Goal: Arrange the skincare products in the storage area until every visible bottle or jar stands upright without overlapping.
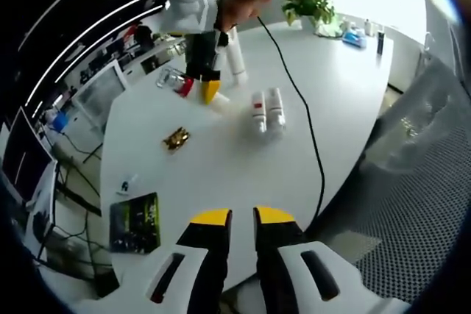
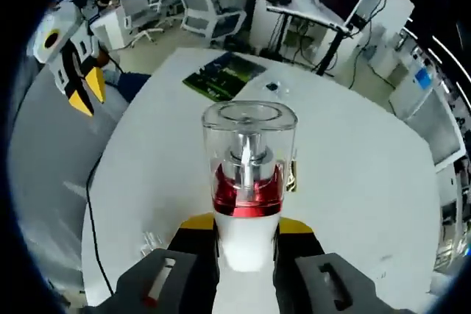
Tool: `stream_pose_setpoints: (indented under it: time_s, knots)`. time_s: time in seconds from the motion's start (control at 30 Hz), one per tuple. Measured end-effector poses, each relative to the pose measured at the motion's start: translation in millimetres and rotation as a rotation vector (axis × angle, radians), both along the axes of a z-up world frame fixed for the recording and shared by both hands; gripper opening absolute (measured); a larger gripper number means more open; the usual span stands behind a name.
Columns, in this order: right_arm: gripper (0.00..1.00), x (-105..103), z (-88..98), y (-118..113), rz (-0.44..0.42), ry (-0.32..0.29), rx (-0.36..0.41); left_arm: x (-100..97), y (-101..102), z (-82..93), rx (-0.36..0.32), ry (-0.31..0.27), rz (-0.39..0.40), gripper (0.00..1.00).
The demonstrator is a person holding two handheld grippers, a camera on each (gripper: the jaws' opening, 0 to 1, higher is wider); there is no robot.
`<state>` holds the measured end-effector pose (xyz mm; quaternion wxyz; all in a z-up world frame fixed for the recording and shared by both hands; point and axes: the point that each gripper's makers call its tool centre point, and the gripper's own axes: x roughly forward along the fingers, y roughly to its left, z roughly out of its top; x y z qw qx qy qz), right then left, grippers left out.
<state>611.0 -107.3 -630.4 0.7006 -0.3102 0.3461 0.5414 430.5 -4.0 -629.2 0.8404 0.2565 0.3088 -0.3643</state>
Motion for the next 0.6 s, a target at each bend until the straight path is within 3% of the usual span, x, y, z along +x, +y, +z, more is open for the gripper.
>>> stream_pose_setpoints:
  time_s: [0.27, 0.3, 0.37, 0.4, 0.6]
  knots:
    - [0.2, -15.5, 46.9, -2.3, -0.252, 0.037, 0.3, -0.4, -1.6, 0.5, -0.004, -0.001, -0.008, 0.15]
    - [0.2, -16.7, 58.3, -3.0, -0.278, 0.02, 0.371, -0.6, -1.7, 0.4, -0.004, -0.001, -0.009, 0.16]
    - [0.2, -21.4, 67.4, -4.8, -0.326, 0.044, 0.432, -0.7, -2.1, 0.9, -0.005, -0.002, -0.011, 0.16]
    - [0.2, -27.4, 80.6, -7.6, -0.384, 0.066, 0.52, -0.8, -2.5, 1.8, -0.008, -0.003, -0.01, 0.16]
    - [0.2, -50.5, 109.8, -27.3, -0.477, 0.017, 0.614, -1.9, -8.9, 6.5, -0.034, -0.004, -0.025, 0.17]
